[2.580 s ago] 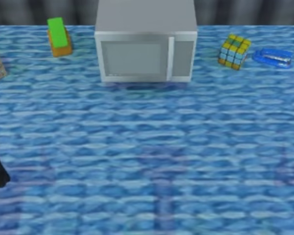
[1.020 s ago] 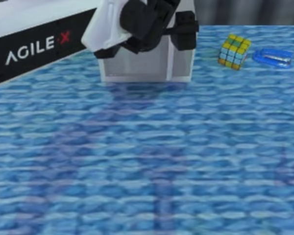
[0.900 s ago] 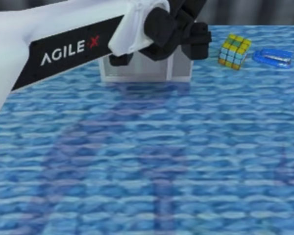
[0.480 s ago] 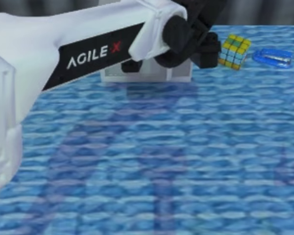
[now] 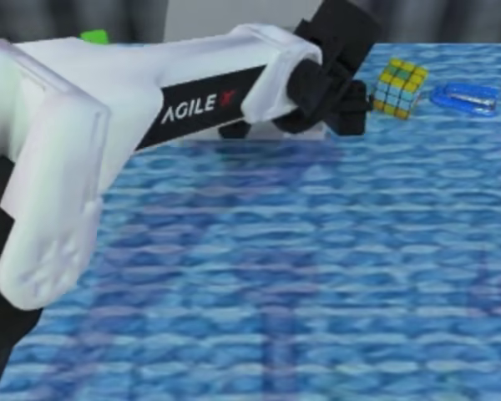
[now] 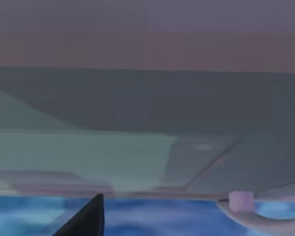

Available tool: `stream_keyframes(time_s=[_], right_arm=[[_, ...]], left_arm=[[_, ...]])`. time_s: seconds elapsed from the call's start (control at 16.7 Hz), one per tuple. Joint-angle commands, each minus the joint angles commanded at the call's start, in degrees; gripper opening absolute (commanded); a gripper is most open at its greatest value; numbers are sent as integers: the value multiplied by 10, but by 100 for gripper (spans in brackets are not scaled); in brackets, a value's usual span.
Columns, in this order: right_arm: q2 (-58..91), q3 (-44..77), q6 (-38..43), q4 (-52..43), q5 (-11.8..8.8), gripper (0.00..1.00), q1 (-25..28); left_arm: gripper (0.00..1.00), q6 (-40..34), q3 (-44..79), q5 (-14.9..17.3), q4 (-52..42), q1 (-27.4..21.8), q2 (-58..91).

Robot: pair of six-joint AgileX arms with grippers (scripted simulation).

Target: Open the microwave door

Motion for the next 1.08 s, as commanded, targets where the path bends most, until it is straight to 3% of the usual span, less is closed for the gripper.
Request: stream_keyframes(time_s=[0.3,1.08], right_arm=[[0,0,0,0,0,100,0],[0,0,0,0,0,100,0]], left_arm=[[100,6,9,4,13,7,16],[2,6,9,4,13,7,16]])
